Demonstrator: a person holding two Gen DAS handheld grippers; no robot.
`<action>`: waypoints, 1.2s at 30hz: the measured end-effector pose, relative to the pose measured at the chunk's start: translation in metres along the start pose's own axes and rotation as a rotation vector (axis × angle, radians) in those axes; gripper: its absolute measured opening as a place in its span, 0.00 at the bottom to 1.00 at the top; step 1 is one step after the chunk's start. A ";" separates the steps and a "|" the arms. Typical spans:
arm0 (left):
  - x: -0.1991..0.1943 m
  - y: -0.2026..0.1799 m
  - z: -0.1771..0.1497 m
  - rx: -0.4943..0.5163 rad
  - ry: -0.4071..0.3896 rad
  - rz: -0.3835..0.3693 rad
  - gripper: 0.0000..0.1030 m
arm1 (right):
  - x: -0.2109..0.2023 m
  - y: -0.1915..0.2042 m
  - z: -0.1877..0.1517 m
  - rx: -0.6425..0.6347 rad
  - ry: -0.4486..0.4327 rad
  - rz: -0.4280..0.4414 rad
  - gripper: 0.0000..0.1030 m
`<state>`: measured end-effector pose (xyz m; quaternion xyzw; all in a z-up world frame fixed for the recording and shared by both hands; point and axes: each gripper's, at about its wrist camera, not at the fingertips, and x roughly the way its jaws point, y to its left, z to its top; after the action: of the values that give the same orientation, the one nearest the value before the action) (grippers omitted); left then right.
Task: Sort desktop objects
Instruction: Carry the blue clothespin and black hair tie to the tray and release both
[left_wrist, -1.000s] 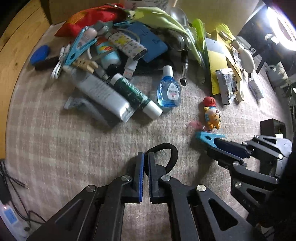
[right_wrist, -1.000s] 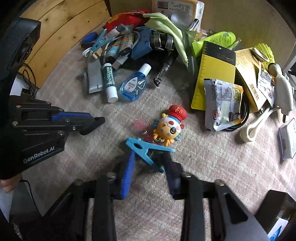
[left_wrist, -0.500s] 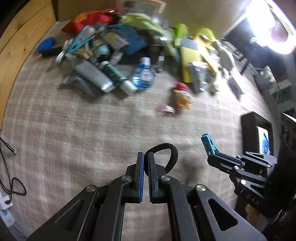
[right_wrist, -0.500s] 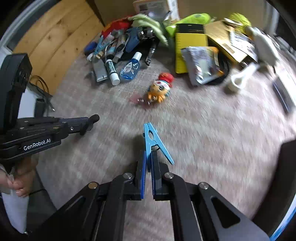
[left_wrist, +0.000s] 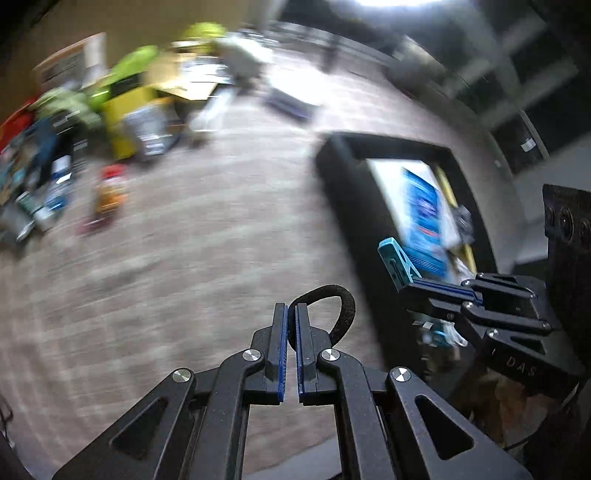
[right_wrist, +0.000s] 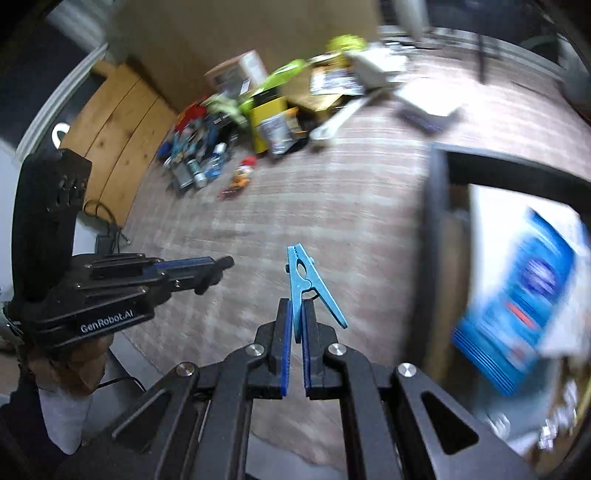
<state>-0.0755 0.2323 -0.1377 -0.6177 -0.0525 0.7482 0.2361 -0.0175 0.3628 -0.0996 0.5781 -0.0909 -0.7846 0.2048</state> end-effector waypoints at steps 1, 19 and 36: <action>-0.002 -0.012 -0.005 0.024 0.009 -0.010 0.03 | -0.003 -0.004 -0.003 0.016 -0.004 -0.010 0.05; 0.054 -0.144 -0.026 0.300 0.166 -0.104 0.03 | -0.084 -0.122 -0.111 0.318 -0.058 -0.168 0.05; 0.044 -0.120 -0.012 0.222 0.127 -0.078 0.08 | -0.091 -0.119 -0.114 0.315 -0.073 -0.232 0.36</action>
<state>-0.0347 0.3540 -0.1358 -0.6316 0.0217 0.6989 0.3349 0.0869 0.5194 -0.1010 0.5806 -0.1527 -0.7995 0.0167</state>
